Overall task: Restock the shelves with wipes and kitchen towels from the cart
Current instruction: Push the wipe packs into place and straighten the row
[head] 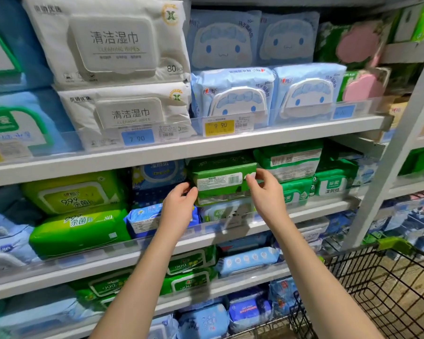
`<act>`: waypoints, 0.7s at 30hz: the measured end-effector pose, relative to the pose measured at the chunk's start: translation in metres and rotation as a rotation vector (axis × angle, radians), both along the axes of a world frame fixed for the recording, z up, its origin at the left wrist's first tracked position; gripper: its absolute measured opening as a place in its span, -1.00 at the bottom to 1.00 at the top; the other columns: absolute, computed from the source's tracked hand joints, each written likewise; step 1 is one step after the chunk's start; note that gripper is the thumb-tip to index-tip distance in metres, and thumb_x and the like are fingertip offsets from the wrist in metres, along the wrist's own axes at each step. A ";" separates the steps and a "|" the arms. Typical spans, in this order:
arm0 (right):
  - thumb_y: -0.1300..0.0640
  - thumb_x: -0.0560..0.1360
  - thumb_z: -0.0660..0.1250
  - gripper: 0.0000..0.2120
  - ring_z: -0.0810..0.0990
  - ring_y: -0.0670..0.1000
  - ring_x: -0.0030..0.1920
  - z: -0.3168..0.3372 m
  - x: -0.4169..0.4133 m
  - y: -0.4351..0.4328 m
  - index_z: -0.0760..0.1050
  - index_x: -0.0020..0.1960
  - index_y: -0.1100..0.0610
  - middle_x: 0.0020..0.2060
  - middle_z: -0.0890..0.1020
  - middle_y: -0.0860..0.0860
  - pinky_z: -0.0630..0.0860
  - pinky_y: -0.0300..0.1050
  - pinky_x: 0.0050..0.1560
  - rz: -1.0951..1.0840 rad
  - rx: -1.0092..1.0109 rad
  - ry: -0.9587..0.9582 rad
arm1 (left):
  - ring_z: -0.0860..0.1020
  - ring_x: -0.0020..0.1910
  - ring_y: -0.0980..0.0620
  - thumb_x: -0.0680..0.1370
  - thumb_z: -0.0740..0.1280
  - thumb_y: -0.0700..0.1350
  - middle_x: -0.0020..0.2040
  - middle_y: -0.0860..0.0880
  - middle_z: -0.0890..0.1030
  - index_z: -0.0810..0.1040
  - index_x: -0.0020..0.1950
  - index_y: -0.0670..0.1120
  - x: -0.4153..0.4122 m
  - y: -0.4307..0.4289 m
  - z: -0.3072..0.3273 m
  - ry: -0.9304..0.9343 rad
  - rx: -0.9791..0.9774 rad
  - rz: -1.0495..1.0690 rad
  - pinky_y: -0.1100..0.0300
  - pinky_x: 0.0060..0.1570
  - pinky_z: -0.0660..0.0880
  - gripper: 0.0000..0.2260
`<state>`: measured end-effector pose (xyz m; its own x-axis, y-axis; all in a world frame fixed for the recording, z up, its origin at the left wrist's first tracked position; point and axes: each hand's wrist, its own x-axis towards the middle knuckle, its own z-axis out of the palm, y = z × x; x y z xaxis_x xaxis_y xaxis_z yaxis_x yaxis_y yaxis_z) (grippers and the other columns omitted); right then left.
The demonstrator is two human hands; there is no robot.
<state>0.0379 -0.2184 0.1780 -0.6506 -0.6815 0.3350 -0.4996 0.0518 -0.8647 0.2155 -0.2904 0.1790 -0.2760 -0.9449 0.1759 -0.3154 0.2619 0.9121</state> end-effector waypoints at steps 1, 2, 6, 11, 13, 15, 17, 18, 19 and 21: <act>-0.05 0.59 0.22 -0.56 0.48 0.00 0.20 0.000 -0.001 -0.002 0.40 0.38 0.16 0.24 0.52 0.04 0.45 -0.03 0.18 0.000 -0.009 -0.018 | 0.50 0.11 0.04 0.61 0.22 -0.02 0.22 -0.02 0.54 0.47 0.34 -0.11 -0.001 -0.003 0.001 0.010 0.011 0.004 0.07 0.15 0.46 -0.67; -0.08 0.59 0.21 -0.54 0.48 -0.02 0.20 0.000 -0.002 -0.004 0.40 0.38 0.16 0.26 0.52 0.04 0.43 -0.06 0.17 0.002 -0.010 -0.043 | 0.53 0.07 -0.01 0.61 0.20 0.01 0.15 -0.05 0.58 0.52 0.24 -0.10 -0.002 -0.006 0.002 0.024 0.023 0.007 -0.04 0.15 0.49 -0.71; -0.22 0.56 0.16 -0.44 0.57 0.07 0.08 0.005 -0.005 -0.012 0.51 0.28 0.21 0.11 0.62 0.11 0.47 -0.06 -0.03 -0.018 -0.006 -0.077 | 0.55 0.01 -0.20 0.60 0.18 0.12 -0.03 -0.21 0.56 0.46 -0.11 -0.11 -0.009 -0.012 0.013 0.071 0.107 0.050 -0.17 0.14 0.48 -0.69; -0.05 0.55 0.29 -0.49 0.50 0.05 0.22 0.006 -0.003 -0.012 0.39 0.40 0.22 0.28 0.53 0.10 0.38 -0.16 0.10 -0.029 -0.062 -0.179 | 0.51 -0.09 -0.07 0.55 0.22 0.23 -0.14 -0.07 0.50 0.42 -0.18 -0.08 -0.013 -0.010 0.022 0.121 0.171 0.063 -0.10 0.11 0.50 -0.63; -0.03 0.55 0.31 -0.49 0.49 0.04 0.24 0.006 -0.004 -0.009 0.39 0.40 0.21 0.30 0.51 0.09 0.39 -0.15 0.13 -0.006 -0.079 -0.223 | 0.49 -0.09 -0.05 0.54 0.24 0.23 -0.13 -0.07 0.48 0.43 -0.13 -0.12 -0.013 -0.009 0.025 0.145 0.198 0.066 -0.07 0.09 0.51 -0.61; -0.04 0.54 0.31 -0.49 0.49 0.01 0.19 0.007 -0.005 -0.007 0.40 0.39 0.20 0.30 0.52 0.08 0.39 -0.15 0.13 0.011 -0.082 -0.251 | 0.49 -0.08 -0.03 0.55 0.27 0.18 -0.13 -0.09 0.47 0.42 -0.12 -0.14 -0.012 -0.008 0.026 0.161 0.213 0.066 -0.04 0.08 0.54 -0.63; -0.07 0.54 0.30 -0.50 0.49 -0.03 0.10 0.008 -0.005 -0.005 0.43 0.37 0.20 0.26 0.54 0.07 0.39 -0.15 0.09 0.016 -0.093 -0.259 | 0.50 -0.08 -0.01 0.55 0.30 0.14 -0.12 -0.08 0.49 0.44 -0.12 -0.13 -0.012 -0.007 0.026 0.181 0.216 0.057 -0.01 0.07 0.55 -0.67; -0.09 0.54 0.30 -0.49 0.49 -0.04 0.08 0.009 -0.005 -0.003 0.44 0.36 0.20 0.24 0.55 0.06 0.40 -0.15 0.09 0.013 -0.097 -0.252 | 0.51 -0.07 0.00 0.54 0.31 0.12 -0.09 -0.06 0.51 0.46 -0.10 -0.14 -0.012 -0.006 0.026 0.193 0.219 0.055 0.01 0.06 0.56 -0.69; -0.11 0.54 0.30 -0.49 0.50 -0.03 0.09 0.008 -0.005 -0.002 0.46 0.34 0.21 0.23 0.57 0.06 0.41 -0.13 0.10 0.007 -0.097 -0.247 | 0.53 -0.05 0.00 0.54 0.32 0.10 -0.06 -0.06 0.54 0.49 -0.06 -0.16 -0.012 -0.006 0.026 0.203 0.221 0.053 0.03 0.05 0.56 -0.70; -0.12 0.53 0.30 -0.50 0.52 0.01 0.13 0.008 -0.005 0.000 0.49 0.30 0.21 0.17 0.59 0.05 0.43 -0.11 0.13 -0.001 -0.105 -0.248 | 0.56 0.00 -0.03 0.54 0.33 0.06 -0.01 -0.09 0.59 0.54 0.00 -0.18 -0.011 -0.004 0.025 0.213 0.216 0.042 0.07 0.01 0.56 -0.70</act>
<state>0.0326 -0.2181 0.1862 -0.7223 -0.6508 0.2340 -0.2717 -0.0441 -0.9614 0.2047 -0.2948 0.2036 -0.2139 -0.9767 0.0196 -0.1173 0.0456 0.9920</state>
